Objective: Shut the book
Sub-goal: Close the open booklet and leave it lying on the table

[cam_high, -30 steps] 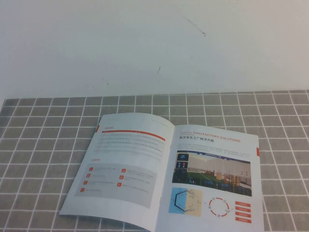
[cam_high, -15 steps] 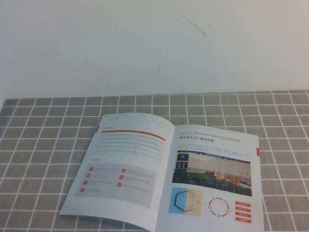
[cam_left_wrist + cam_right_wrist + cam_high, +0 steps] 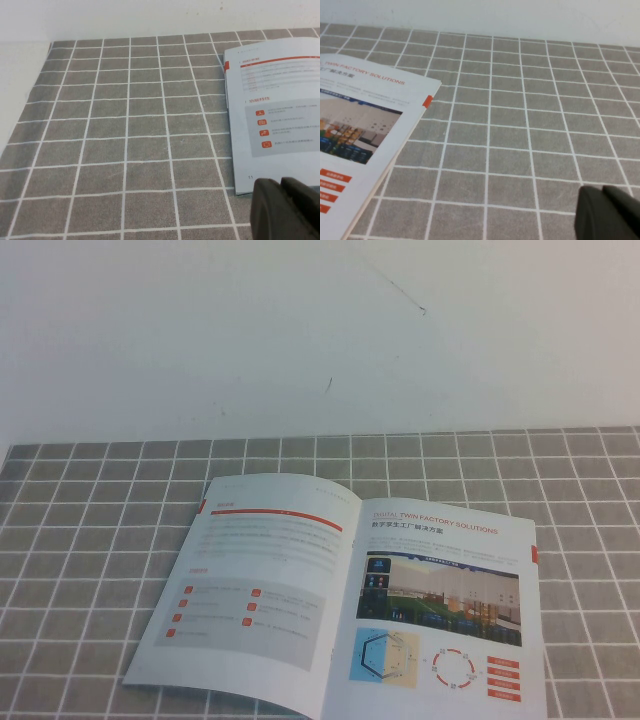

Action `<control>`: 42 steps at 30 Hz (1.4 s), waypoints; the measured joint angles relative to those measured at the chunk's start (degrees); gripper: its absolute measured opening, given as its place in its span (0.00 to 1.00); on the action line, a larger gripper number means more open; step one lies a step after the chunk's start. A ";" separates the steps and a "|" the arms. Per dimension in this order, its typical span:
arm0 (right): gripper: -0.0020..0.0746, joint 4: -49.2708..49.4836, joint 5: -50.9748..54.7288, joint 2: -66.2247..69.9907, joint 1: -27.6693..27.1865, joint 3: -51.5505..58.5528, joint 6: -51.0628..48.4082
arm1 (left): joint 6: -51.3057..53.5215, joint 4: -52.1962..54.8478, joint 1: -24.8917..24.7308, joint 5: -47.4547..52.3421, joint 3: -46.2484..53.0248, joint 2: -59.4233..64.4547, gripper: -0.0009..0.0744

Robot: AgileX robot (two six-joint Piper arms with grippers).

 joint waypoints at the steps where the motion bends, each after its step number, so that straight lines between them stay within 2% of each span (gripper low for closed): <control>1: 0.02 0.00 -0.23 0.00 0.00 0.00 0.00 | 0.00 0.00 0.00 0.00 0.00 0.00 0.01; 4: 0.02 0.00 -1.78 0.00 0.00 0.26 0.00 | 0.00 0.00 0.00 -1.04 0.00 0.00 0.01; 7: 0.02 0.00 -6.69 0.00 0.00 0.55 0.00 | 0.00 0.00 0.00 -6.11 0.35 0.00 0.01; 17: 0.02 0.00 -34.28 0.00 0.00 0.55 0.00 | 0.00 0.00 0.00 -43.43 0.35 0.00 0.01; 23: 0.02 0.00 -42.68 0.00 0.00 0.55 0.00 | 0.00 0.00 0.00 -54.22 0.35 -0.13 0.01; 33: 0.02 0.03 -44.27 0.00 0.00 0.17 0.00 | 0.00 -0.21 0.00 -53.41 0.35 -0.13 0.01; 36: 0.02 0.12 -35.67 0.00 0.00 -4.57 0.00 | 0.10 0.29 0.00 -43.18 -2.13 -0.13 0.01; 39: 0.02 0.12 -23.34 0.00 0.00 -11.88 0.00 | 0.10 0.51 0.00 -30.67 -8.35 -0.13 0.01; 42: 0.02 0.12 -12.93 2.55 0.00 -19.46 0.00 | 0.10 0.64 0.00 -22.26 -15.27 0.91 0.01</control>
